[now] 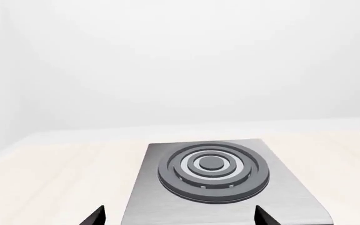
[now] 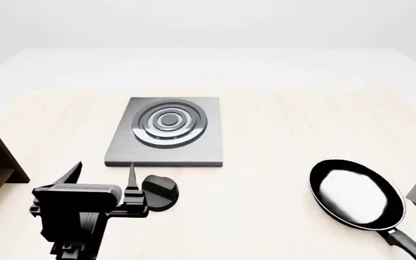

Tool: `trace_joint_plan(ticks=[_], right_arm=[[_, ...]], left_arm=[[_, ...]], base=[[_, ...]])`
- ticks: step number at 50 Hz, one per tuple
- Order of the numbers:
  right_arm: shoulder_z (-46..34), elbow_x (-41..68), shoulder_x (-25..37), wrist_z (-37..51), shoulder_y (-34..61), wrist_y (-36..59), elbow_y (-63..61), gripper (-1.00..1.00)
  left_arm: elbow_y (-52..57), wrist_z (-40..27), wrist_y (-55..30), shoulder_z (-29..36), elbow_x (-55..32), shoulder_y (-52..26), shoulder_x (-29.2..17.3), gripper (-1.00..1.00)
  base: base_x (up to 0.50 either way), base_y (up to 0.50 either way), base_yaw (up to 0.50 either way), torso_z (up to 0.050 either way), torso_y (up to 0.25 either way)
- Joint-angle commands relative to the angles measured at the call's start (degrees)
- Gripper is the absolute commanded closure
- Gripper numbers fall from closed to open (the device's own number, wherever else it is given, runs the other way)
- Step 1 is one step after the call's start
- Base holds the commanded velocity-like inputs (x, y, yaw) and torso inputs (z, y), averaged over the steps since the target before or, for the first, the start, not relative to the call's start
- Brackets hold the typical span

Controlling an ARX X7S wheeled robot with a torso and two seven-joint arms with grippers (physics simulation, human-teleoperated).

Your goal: Turn on the stove and put the frying pan on it.

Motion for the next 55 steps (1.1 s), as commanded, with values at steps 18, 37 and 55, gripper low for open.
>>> trace_joint_plan(ticks=[18, 37, 55], right_arm=[[-11.2, -6.4, 8.8, -10.9, 5.6, -2.2, 5.3, -1.0], [-12.1, -5.7, 5.9, -5.8, -2.1, -13.1, 10.2, -1.0], [-17.5, -7.5, 5.7, -4.8, -12.3, -28.8, 16.7, -1.0]], left_arm=[[-0.2, -0.5, 0.1, 1.0, -0.5, 0.4, -0.4, -1.0], [-0.3, -1.0, 0.4, 1.5, -0.6, 0.4, -0.8, -1.0], [-0.7, -1.6, 0.8, 2.3, -0.1, 0.5, -1.0, -1.0]], base=[[0.0, 0.0, 0.0, 0.0, 0.0], [0.0, 0.0, 0.0, 0.0, 0.0], [0.0, 0.0, 0.0, 0.0, 0.0]])
